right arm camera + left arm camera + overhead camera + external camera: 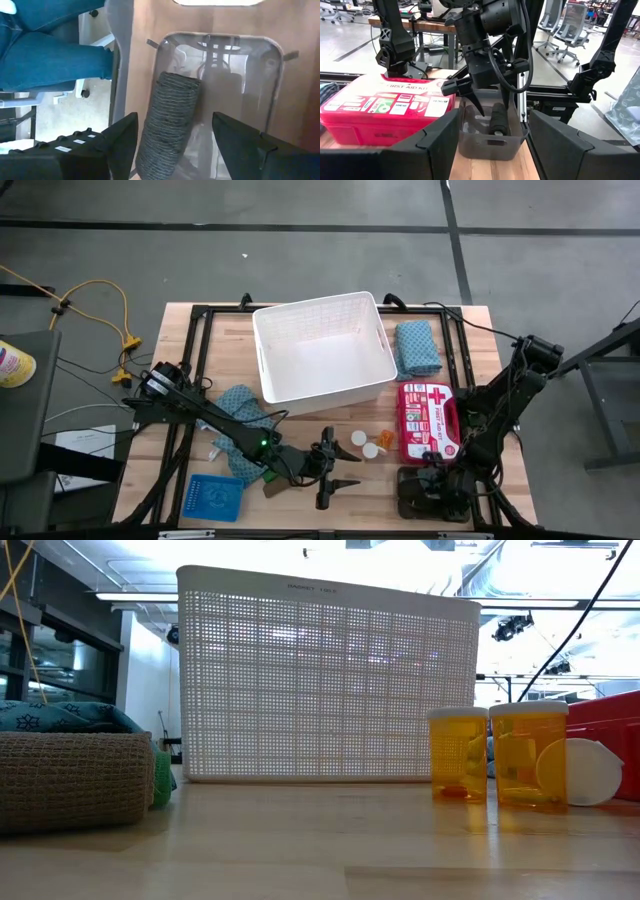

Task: Pick & place medical supplies in basket/bin
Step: Put the brown bandage into the black bin

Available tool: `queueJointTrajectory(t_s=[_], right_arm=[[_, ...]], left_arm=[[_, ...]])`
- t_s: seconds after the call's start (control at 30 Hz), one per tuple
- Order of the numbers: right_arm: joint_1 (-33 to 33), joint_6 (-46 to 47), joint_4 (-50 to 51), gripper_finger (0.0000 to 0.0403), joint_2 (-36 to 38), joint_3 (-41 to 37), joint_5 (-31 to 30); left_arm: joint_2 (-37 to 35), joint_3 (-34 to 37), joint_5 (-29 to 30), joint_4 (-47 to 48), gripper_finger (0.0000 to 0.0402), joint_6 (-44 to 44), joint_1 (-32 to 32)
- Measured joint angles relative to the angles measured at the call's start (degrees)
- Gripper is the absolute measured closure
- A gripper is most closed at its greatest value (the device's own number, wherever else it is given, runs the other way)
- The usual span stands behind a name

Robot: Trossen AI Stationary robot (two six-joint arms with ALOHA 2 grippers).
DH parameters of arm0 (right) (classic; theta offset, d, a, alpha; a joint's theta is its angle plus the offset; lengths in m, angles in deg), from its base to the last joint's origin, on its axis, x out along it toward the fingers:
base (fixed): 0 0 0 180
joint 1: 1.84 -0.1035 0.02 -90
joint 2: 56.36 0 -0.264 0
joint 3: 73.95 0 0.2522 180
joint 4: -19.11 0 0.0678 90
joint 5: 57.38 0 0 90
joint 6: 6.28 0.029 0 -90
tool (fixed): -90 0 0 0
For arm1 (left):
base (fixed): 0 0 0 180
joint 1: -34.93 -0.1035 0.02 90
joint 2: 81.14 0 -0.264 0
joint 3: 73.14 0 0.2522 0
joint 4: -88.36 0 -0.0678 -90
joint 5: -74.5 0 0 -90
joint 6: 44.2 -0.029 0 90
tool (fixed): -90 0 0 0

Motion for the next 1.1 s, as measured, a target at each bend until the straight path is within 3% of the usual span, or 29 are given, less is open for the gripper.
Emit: queueJointTrajectory(t_s=[0.23, 0.53, 0.77, 0.93, 1.1], right_arm=[[0.69, -6.62, -1.73, 0.0160, 1.17, 0.00, 0.10], [5.64, -13.03, -1.93, 0.0160, 11.77, 0.00, -0.63], [7.94, -24.76, -2.57, 0.0160, 19.44, 0.00, -10.73], [9.34, -32.64, -5.49, 0.0160, 20.94, 0.00, -17.99], [10.92, -37.45, -7.15, 0.0160, 19.98, 0.00, -19.71]], left_arm=[[0.00, 0.00, 0.02, 0.02, 0.0168, 0.00, 0.00], [0.00, -0.01, 0.01, 0.06, 0.0168, 0.00, 0.00], [0.00, 0.00, 0.02, 0.06, 0.0168, 0.21, 0.00], [0.00, 0.00, 0.00, 0.06, 0.0168, 0.68, 0.00], [-0.01, 0.00, 0.01, 0.05, 0.0168, 0.72, 0.00]])
